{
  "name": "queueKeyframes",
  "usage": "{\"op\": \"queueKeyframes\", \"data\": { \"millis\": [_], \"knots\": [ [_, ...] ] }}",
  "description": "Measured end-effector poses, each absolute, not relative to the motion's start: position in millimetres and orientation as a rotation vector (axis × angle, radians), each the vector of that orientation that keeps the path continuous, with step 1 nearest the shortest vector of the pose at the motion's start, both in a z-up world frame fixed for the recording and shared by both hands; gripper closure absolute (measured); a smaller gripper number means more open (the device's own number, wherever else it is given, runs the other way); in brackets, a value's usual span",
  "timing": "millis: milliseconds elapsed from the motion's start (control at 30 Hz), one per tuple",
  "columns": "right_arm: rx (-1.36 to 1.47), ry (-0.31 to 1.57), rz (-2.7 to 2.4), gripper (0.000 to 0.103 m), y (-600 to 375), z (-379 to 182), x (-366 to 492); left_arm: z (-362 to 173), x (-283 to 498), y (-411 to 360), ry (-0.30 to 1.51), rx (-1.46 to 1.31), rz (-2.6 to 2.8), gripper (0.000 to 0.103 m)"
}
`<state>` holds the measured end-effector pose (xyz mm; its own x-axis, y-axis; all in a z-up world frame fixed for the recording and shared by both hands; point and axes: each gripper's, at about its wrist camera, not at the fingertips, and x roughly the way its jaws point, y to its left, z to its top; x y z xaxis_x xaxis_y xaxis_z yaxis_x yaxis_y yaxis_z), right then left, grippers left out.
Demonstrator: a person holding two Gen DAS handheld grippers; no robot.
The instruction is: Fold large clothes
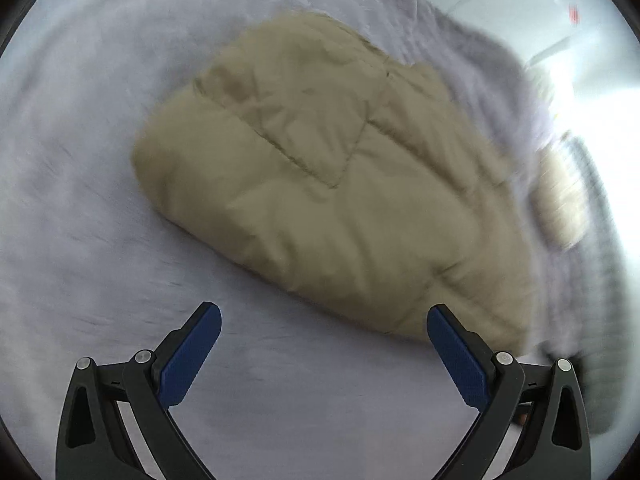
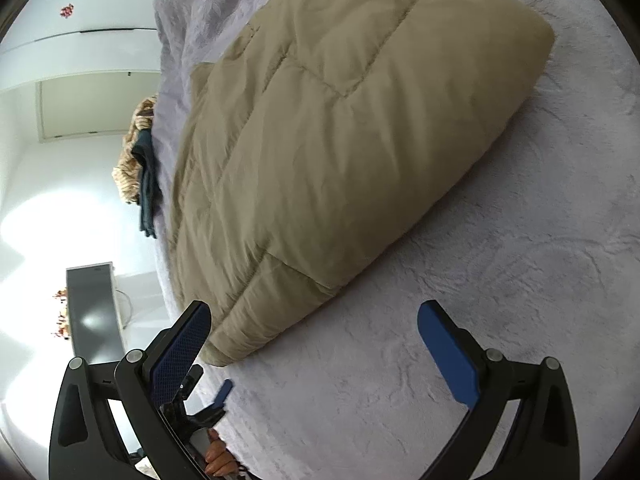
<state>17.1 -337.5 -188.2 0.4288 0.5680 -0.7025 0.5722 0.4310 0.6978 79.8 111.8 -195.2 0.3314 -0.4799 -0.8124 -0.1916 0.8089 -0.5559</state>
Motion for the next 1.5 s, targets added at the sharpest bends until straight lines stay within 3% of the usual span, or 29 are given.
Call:
{"op": "queueKeyframes", "data": {
  "millis": [200, 700, 733, 767, 800, 833, 867, 900, 933, 967, 1000, 1100, 1300, 1500],
  "knots": [
    [1.293, 1.145, 0.022, 0.0, -342, -198, 25, -220, 90, 125, 1.188, -0.864, -0.254, 0.0],
    [1.451, 1.045, 0.161, 0.0, -322, -243, 76, -257, 156, 118, 1.106, -1.019, -0.216, 0.0],
    [1.45, 1.044, 0.161, 0.0, -322, -243, 78, -257, 158, 118, 1.101, -1.022, -0.205, 0.002],
    [1.451, 1.045, 0.158, 0.0, -322, -243, 78, -256, 159, 118, 1.098, -1.02, -0.187, 0.018],
    [1.456, 1.047, 0.157, 0.003, -322, -243, 78, -257, 159, 118, 1.104, -1.015, -0.184, 0.042],
    [1.462, 1.054, 0.153, 0.006, -323, -243, 77, -257, 160, 119, 1.109, -1.021, -0.196, 0.052],
    [1.464, 1.073, 0.137, 0.021, -323, -243, 75, -256, 160, 121, 1.101, -1.036, -0.208, 0.064],
    [1.455, 1.102, 0.112, 0.045, -324, -243, 73, -253, 159, 123, 1.094, -1.038, -0.216, 0.072],
    [1.452, 1.121, 0.101, 0.049, -325, -244, 71, -248, 157, 125, 1.082, -1.026, -0.229, 0.075],
    [1.459, 1.115, 0.104, 0.061, -327, -243, 69, -241, 156, 124, 1.07, -0.999, -0.241, 0.078],
    [1.459, 1.11, 0.108, 0.068, -328, -241, 68, -233, 154, 124, 1.061, -0.977, -0.251, 0.079],
    [1.434, 1.086, 0.133, 0.078, -328, -227, 65, -212, 148, 121, 1.027, -0.919, -0.288, 0.08],
    [1.373, 1.059, 0.229, 0.081, -326, -192, 44, -177, 130, 125, 0.986, -0.895, -0.361, 0.08],
    [1.384, 1.104, 0.257, 0.081, -322, -184, -19, -166, 57, 139, 1.032, -0.891, -0.41, 0.08]
  ]
}}
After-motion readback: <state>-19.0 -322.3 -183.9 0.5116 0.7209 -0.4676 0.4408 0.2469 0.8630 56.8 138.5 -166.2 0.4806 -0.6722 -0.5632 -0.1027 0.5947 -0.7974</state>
